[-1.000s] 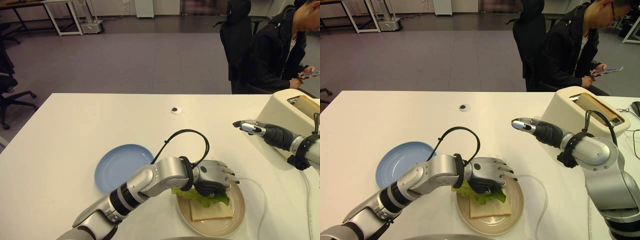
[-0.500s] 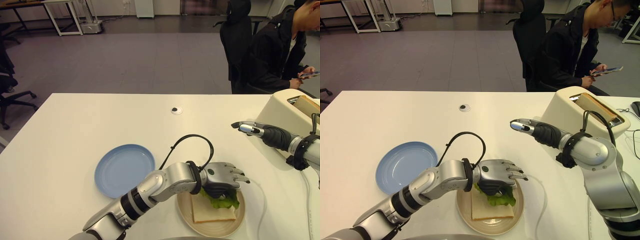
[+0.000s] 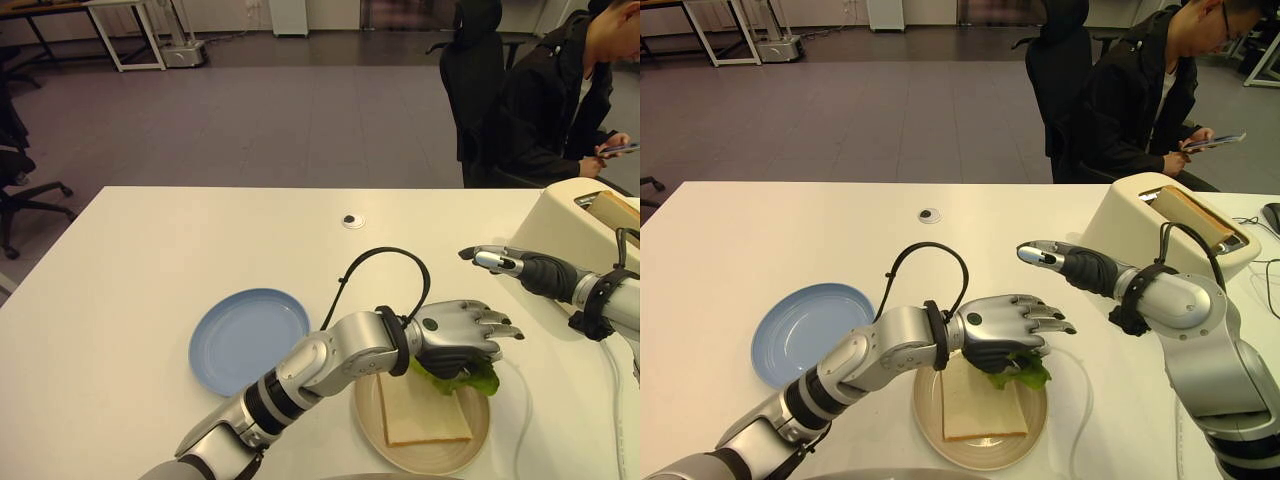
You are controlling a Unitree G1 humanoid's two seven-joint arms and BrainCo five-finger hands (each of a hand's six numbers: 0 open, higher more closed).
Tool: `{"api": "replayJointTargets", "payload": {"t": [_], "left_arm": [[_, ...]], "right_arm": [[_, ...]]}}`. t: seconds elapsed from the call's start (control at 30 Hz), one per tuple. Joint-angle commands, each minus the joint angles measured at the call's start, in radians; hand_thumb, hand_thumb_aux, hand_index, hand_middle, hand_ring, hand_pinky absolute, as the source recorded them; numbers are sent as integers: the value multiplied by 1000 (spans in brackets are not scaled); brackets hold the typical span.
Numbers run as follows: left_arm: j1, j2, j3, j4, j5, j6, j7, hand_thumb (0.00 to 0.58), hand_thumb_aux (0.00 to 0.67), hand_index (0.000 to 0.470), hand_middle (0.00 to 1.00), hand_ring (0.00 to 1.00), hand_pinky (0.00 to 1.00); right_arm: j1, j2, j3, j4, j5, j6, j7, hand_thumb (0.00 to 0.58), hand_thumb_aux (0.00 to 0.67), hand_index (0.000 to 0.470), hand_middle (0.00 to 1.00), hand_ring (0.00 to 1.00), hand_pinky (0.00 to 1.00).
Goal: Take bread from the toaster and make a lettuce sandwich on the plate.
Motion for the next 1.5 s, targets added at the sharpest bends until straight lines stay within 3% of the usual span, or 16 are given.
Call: {"api": "replayJointTargets", "payload": {"t": [0.03, 0.37, 0.4, 0.43, 0.47, 0.5, 0.67, 0.83, 0.93, 1.03, 1.13, 1.23, 1.3, 1.37, 1.5], "left_arm": [[31, 27, -27, -1, -12, -3, -46, 580, 670, 470, 0, 0, 0], [35, 146, -41, -35, -145, -23, -267, 580, 670, 470, 0, 0, 0], [32, 149, -40, -32, -149, -26, -273, 535, 483, 339, 0, 0, 0], [32, 151, -40, -27, -147, -27, -275, 449, 352, 247, 0, 0, 0], [33, 154, -41, -23, -140, -28, -276, 112, 68, 48, 0, 0, 0], [34, 156, -41, -22, -135, -27, -275, 0, 0, 0, 0, 0, 0], [26, 138, -20, -28, -136, -13, -257, 0, 0, 0, 0, 0, 0], [-44, 109, 93, -42, -180, 44, -233, 0, 0, 0, 0, 0, 0], [-99, 73, 234, -13, -256, 119, -167, 0, 0, 0, 0, 0, 0], [-90, 6, 384, 17, -472, 276, -159, 0, 0, 0, 0, 0, 0], [-89, 3, 549, 85, -631, 407, -122, 0, 0, 0, 0, 0, 0], [-103, 10, 660, 156, -710, 468, -53, 0, 0, 0, 0, 0, 0], [-86, 29, 709, 143, -725, 493, -7, 0, 0, 0, 0, 0, 0], [-27, 57, 755, 57, -716, 535, 40, 0, 0, 0, 0, 0, 0], [21, 84, 765, -19, -725, 575, 80, 0, 0, 0, 0, 0, 0]], "right_arm": [[-5, -11, 2, -3, 2, 4, 7, 0, 0, 0, 0, 0, 0], [5, -6, 0, -11, 0, 14, -1, 0, 0, 0, 0, 0, 0], [3, -6, 1, -10, 0, 14, 0, 0, 0, 0, 0, 0, 0], [-5, -6, 6, -4, 1, 10, 2, 0, 0, 0, 0, 0, 0], [-14, -5, 12, 4, 1, 3, 4, 0, 0, 0, 0, 0, 0], [-20, -5, 16, 9, 1, -1, 6, 0, 0, 0, 0, 0, 0], [-28, -7, 21, 20, 2, -13, 10, 0, 0, 0, 0, 0, 0], [-83, -8, 18, 71, -4, -47, 13, 0, 0, 0, 0, 0, 0], [-141, -24, -24, 146, -32, -89, -16, 0, 0, 0, 0, 0, 0], [-188, -68, -69, 270, -71, -165, -38, 0, 0, 0, 0, 0, 0], [-220, -169, -90, 504, -188, -347, -105, 0, 0, 0, 0, 0, 0], [-200, -300, -81, 785, -362, -588, -252, 0, 0, 0, 0, 0, 0], [-294, -335, 25, 987, -506, -750, -359, 0, 0, 0, 0, 0, 0], [-510, -253, 168, 1193, -635, -878, -404, 0, 0, 0, 0, 0, 0], [-682, -198, 298, 1419, -779, -1008, -473, 0, 0, 0, 0, 0, 0]]}}
